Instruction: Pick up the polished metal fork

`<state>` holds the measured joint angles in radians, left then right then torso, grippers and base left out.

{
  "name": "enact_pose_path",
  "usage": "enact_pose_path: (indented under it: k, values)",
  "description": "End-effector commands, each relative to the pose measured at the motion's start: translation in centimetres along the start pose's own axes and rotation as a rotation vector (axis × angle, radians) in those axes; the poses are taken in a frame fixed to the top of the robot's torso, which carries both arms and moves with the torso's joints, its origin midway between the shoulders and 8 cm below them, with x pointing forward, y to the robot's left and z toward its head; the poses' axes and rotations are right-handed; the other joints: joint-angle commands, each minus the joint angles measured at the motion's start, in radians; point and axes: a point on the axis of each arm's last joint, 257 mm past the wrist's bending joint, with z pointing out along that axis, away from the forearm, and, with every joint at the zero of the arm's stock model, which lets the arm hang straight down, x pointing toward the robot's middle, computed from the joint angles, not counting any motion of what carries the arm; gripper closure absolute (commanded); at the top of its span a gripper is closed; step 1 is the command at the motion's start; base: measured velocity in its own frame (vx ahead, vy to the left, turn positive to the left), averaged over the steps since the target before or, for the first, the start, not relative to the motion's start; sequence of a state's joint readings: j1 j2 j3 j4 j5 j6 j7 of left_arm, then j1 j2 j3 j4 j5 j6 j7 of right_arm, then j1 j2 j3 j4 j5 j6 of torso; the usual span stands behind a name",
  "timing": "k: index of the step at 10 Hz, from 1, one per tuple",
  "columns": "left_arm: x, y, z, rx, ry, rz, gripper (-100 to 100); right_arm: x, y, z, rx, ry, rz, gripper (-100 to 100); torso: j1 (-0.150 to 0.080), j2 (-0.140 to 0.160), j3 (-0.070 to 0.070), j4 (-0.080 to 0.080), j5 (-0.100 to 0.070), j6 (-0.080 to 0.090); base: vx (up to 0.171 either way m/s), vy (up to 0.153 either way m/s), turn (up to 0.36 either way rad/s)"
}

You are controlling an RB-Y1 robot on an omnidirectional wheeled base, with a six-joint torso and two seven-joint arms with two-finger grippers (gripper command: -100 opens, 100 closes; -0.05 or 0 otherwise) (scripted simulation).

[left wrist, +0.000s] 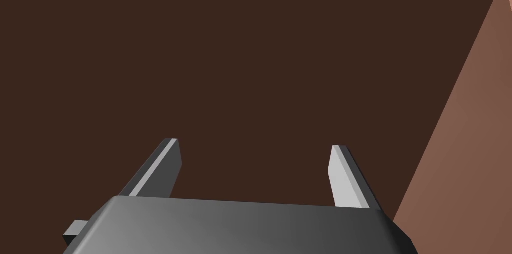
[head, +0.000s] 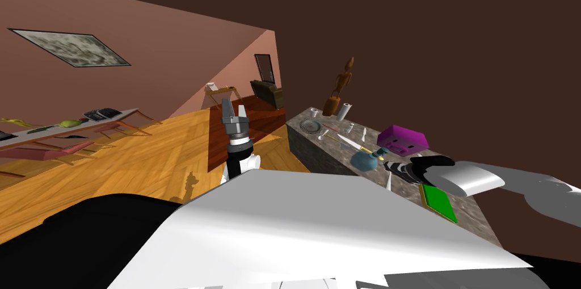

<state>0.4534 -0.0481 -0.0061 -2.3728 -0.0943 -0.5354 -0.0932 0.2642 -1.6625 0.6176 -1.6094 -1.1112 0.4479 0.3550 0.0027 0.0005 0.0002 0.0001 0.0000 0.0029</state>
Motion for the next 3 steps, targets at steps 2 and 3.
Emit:
enact_pose_path:
  k: [2,3]
  values:
    - [0.00,0.00,0.00,0.000,0.000,0.000,0,-0.24,0.26,-0.29,-0.001,0.000,-0.002,100,0.000,0.000,0.000,0.000,0.000,0.000,-0.017,0.020,-0.018]
    - [0.00,0.00,0.00,0.000,0.000,0.000,0,-0.25,0.28,-0.32,0.000,0.001,-0.003,0,0.000,-0.001,0.000,0.000,0.000,0.000,0.000,0.000,0.000]
